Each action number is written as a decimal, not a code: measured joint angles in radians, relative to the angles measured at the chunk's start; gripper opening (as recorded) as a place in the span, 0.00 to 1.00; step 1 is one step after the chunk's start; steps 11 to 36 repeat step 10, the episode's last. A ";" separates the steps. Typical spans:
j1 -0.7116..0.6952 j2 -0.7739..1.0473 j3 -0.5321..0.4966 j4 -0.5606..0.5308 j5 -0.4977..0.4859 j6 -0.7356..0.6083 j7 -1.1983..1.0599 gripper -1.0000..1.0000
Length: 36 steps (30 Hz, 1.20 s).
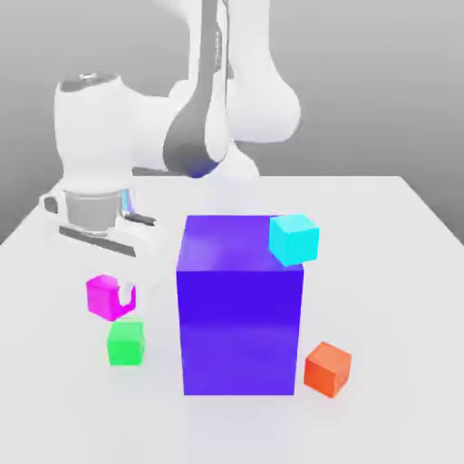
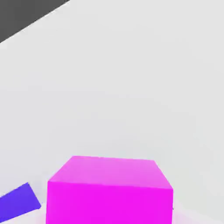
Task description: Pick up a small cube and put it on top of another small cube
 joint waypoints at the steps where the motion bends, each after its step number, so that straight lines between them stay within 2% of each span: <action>1: -0.003 0.020 -0.002 -0.006 -0.005 0.018 -0.002 0.00; 7: 0.006 0.219 0.002 -0.005 0.054 0.206 -0.049 0.00; 8: 0.005 0.243 0.007 -0.004 0.065 0.228 -0.057 1.00; 36: 0.005 0.243 0.007 -0.004 0.065 0.228 -0.057 1.00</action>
